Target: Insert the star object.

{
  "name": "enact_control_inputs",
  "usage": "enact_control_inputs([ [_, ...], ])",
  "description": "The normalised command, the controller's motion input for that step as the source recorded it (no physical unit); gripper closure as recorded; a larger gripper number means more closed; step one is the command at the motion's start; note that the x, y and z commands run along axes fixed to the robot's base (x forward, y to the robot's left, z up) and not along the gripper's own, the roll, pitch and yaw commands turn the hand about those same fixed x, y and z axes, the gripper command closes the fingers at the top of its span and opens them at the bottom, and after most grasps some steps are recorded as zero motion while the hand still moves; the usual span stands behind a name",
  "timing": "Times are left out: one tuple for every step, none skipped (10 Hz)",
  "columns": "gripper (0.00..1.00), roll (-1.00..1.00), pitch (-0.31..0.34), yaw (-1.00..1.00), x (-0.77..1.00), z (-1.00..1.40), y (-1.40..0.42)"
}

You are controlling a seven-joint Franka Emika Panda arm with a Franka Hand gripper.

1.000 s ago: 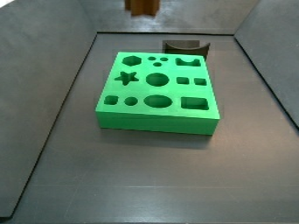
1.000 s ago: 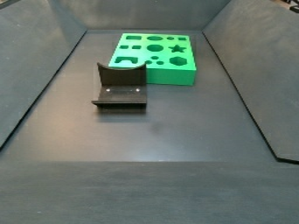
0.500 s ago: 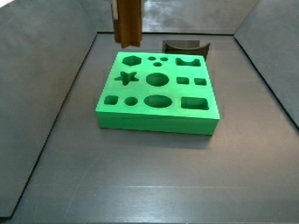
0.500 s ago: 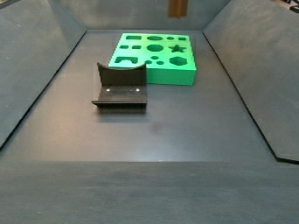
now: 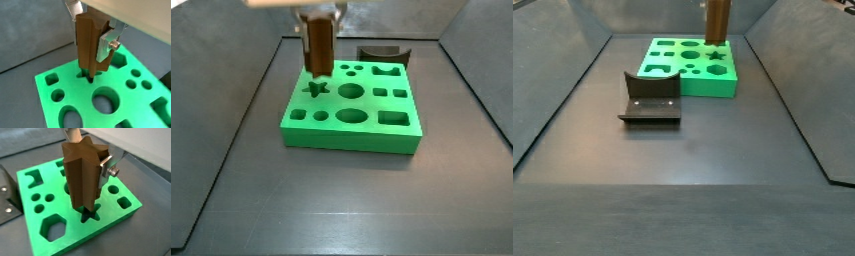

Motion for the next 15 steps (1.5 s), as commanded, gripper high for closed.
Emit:
enact_control_inputs([
  [1.0,0.25,-0.21,0.15,-0.32,-0.68,-0.1],
  [1.0,0.22,-0.211,0.21,-0.28,-0.58,-0.1],
  [1.0,0.24,-0.126,0.31,-0.09,-0.4,0.0],
  [1.0,0.34,-0.073,0.4,0.0,-0.25,0.0],
  [1.0,0.39,-0.024,0.39,0.05,-0.22,0.0],
  [1.0,0.36,0.0,0.35,0.22,-0.3,0.0],
  [1.0,0.17,0.027,0.3,0.33,-0.49,0.0],
  [1.0,0.13,0.089,0.3,0.48,-0.56,0.0],
  [1.0,0.12,0.111,0.28,0.49,-0.57,0.0],
  [1.0,0.06,0.076,0.27,0.33,-0.58,0.0],
  [1.0,0.0,0.017,0.22,0.09,-0.61,0.0],
  [1.0,0.0,0.0,0.19,0.0,-0.49,-0.07],
  [1.0,0.0,-0.019,0.18,-0.12,-0.31,-0.11],
  [1.0,0.0,-0.071,0.2,-0.21,-0.19,-0.13],
  [1.0,0.0,-0.044,0.13,-0.13,-0.21,-0.13],
])
